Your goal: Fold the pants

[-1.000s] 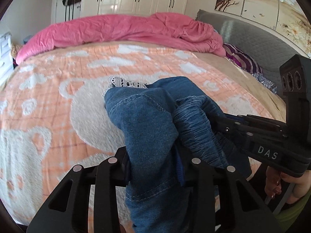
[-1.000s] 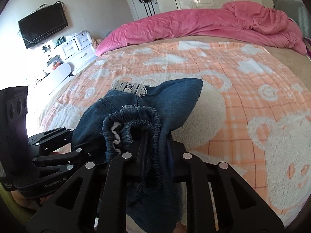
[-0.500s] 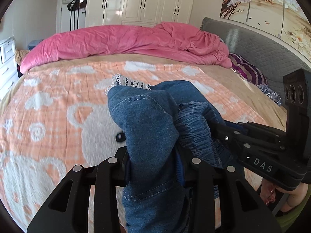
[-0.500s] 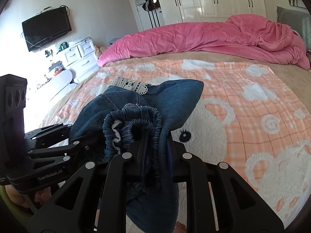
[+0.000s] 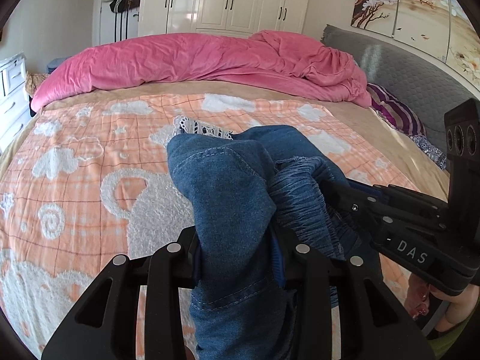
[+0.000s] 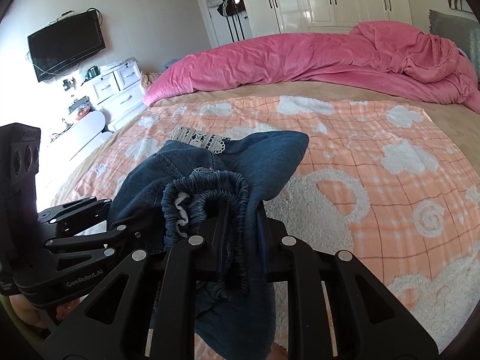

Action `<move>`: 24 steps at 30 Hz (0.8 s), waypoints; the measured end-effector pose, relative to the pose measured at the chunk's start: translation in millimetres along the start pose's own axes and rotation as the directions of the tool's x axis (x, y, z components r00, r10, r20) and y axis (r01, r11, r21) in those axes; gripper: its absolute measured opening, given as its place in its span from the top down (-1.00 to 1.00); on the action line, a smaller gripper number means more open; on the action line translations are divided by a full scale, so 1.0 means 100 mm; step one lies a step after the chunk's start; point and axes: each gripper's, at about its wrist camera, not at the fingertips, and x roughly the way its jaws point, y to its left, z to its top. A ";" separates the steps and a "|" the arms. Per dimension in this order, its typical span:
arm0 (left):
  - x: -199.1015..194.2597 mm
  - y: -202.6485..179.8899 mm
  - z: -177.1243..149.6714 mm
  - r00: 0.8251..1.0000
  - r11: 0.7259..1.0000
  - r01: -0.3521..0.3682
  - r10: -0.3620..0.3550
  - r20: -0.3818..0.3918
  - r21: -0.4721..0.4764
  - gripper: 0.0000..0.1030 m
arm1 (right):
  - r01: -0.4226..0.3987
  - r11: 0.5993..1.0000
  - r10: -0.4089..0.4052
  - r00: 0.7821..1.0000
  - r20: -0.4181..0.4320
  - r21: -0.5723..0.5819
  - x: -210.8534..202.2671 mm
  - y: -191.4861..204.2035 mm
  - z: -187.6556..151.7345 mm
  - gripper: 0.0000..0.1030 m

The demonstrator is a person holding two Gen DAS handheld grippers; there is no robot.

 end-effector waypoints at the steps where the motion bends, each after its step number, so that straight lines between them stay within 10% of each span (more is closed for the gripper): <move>1: 0.04 0.01 0.00 1.000 1.000 -0.004 0.004 0.000 0.001 0.36 | -0.003 1.000 0.003 1.000 -0.005 0.003 0.06 -0.02 0.01 0.79; 16: 0.60 0.33 -0.17 0.992 0.996 -0.082 0.078 -0.097 -0.039 0.27 | 0.060 0.994 -0.045 0.986 -0.161 0.089 0.72 -0.37 -0.31 0.65; 24: 0.63 0.38 -0.27 0.987 0.992 -0.098 0.086 -0.138 -0.080 -0.02 | 0.122 0.987 -0.100 0.976 -0.191 0.108 0.74 -0.49 -0.38 0.20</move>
